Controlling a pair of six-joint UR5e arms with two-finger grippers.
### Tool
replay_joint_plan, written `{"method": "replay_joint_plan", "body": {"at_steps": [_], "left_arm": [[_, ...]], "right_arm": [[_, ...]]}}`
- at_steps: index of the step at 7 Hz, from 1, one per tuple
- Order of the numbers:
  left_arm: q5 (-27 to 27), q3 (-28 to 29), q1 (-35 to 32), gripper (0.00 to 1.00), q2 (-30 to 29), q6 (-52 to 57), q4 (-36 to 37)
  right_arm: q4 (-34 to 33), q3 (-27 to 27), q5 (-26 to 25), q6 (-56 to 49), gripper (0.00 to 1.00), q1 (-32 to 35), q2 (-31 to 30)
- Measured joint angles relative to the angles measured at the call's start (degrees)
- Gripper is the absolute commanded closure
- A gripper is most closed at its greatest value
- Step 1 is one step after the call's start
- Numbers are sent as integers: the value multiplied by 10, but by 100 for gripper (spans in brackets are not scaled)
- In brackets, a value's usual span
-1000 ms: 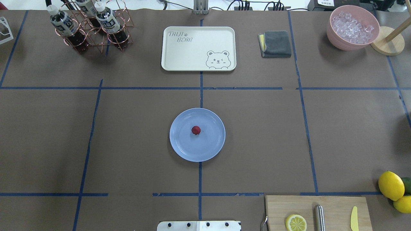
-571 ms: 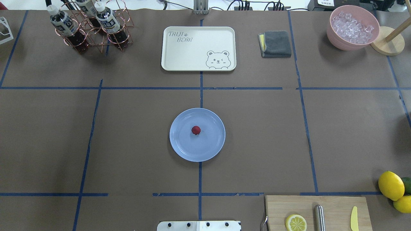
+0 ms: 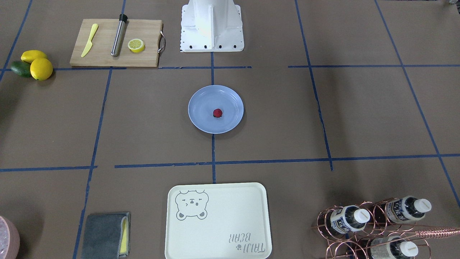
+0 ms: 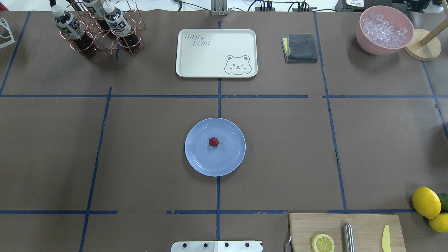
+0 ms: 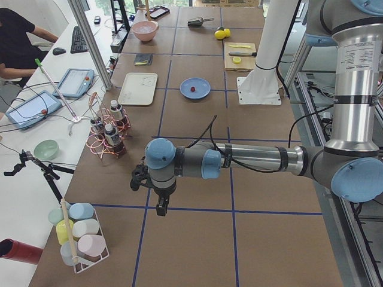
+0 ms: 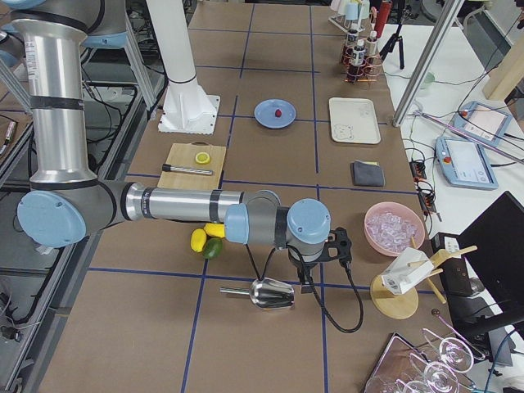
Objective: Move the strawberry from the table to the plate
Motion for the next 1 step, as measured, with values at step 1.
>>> {"method": "replay_joint_plan", "body": {"at_steps": [1], "left_arm": [[0,0,0,0,0,0,0]], "right_arm": [[0,0,0,0,0,0,0]]}}
